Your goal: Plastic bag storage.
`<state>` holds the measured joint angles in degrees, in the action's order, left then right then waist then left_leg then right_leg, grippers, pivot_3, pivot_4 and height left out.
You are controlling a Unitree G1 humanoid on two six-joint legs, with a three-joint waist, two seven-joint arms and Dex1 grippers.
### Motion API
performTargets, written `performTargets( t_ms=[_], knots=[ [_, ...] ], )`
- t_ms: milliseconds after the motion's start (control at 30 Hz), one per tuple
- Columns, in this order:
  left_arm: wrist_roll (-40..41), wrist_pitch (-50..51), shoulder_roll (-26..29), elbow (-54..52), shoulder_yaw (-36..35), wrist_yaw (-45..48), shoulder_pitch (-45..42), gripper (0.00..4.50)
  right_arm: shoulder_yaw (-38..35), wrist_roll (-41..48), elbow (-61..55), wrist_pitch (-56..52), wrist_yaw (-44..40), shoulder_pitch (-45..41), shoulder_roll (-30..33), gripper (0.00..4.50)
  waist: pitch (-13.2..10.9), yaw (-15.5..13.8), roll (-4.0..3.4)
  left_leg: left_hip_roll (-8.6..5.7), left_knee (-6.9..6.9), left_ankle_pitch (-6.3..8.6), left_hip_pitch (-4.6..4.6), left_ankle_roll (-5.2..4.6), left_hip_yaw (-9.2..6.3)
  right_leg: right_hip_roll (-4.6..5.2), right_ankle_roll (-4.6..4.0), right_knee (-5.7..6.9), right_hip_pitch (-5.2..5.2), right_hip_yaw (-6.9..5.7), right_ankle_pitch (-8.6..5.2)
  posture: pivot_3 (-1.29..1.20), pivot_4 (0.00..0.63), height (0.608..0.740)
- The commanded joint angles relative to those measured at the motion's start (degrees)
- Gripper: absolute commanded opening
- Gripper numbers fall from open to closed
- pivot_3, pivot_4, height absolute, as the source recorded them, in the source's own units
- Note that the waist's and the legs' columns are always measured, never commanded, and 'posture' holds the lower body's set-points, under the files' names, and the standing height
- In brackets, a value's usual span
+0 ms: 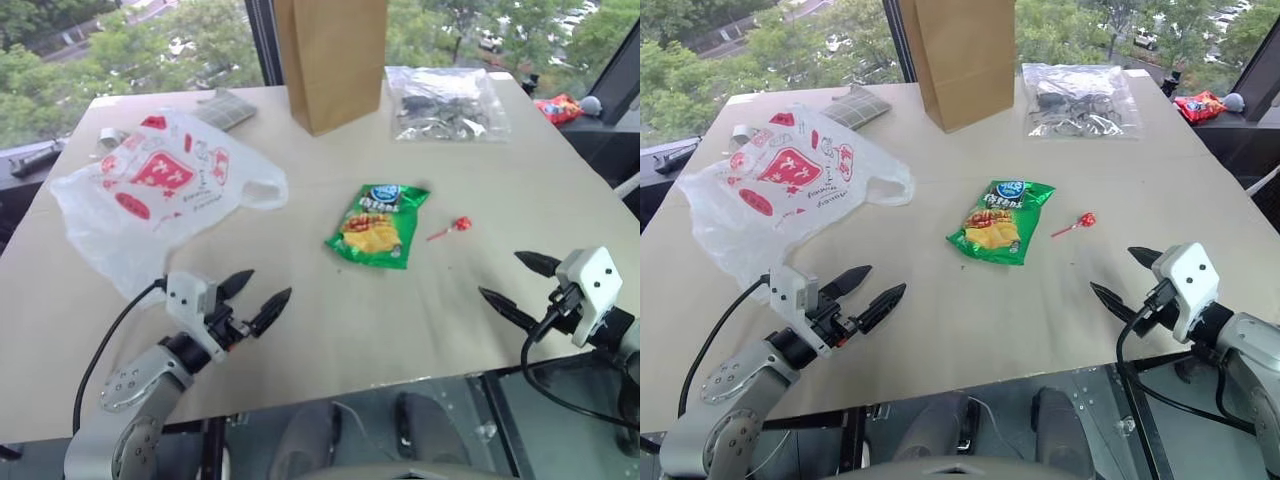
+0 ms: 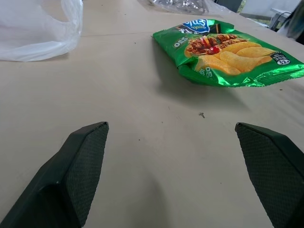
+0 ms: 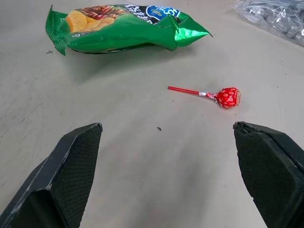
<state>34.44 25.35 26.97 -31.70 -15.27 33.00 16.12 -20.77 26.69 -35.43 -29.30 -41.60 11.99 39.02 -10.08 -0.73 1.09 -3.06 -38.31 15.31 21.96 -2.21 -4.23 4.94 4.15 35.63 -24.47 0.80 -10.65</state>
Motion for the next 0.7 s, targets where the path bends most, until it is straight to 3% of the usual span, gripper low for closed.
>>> performTargets(
  t_ms=[33,267,400,500,567,700],
  knots=[
    [-0.43,-2.49,-0.2,-0.42,-1.5,0.06,0.14,4.44,0.53,-0.1,-1.32,0.87,0.59,-1.09,0.48,4.5,0.0,-0.03,0.0,0.0,0.0,0.0,0.0,0.0,0.0,0.0,0.0,0.0,0.0,0.0,0.0,0.0,0.15,0.74],
    [-2.43,-2.88,-1.27,-0.28,-1.54,-4.81,-2.96,4.44,3.94,0.9,-2.96,-0.2,2.93,-3.89,-0.58,4.5,-0.01,-0.12,0.01,0.01,0.0,0.0,0.01,0.0,-0.01,0.0,0.0,-0.01,0.0,-0.02,0.0,0.0,0.15,0.74],
    [-11.84,-2.15,-1.32,0.06,-1.14,-14.84,-7.66,4.44,4.98,4.2,-6.35,0.84,2.38,-6.93,-1.53,4.5,-0.01,-0.1,0.01,-0.01,-0.01,0.0,0.01,0.0,-0.02,-0.01,0.01,-0.03,0.0,-0.03,0.01,0.0,0.15,0.74],
    [-23.64,0.88,3.22,1.39,0.14,-21.77,-10.91,4.44,6.28,7.91,-9.93,0.54,0.3,-9.38,-0.69,4.5,-0.03,-0.02,0.05,0.0,0.01,0.0,0.0,0.0,-0.02,-0.04,0.02,-0.02,0.0,-0.02,0.03,0.0,0.15,0.74],
    [-33.04,0.42,9.84,4.75,1.18,-23.55,-12.72,4.44,6.87,11.05,-11.46,-0.41,-1.05,-11.54,0.38,4.5,-0.04,0.0,0.05,0.02,0.03,0.0,0.01,0.0,-0.03,-0.11,0.16,-0.03,-0.02,-0.02,0.11,0.0,0.15,0.74],
    [-41.31,0.64,15.43,10.38,4.74,-24.32,-15.46,4.44,8.41,13.11,-11.81,-1.78,-0.77,-14.31,1.66,4.5,-0.05,-0.1,0.02,-0.01,0.03,0.01,0.01,-0.01,-0.03,-0.07,0.1,-0.05,-0.02,-0.04,0.07,0.0,0.15,0.74]
  ],
)
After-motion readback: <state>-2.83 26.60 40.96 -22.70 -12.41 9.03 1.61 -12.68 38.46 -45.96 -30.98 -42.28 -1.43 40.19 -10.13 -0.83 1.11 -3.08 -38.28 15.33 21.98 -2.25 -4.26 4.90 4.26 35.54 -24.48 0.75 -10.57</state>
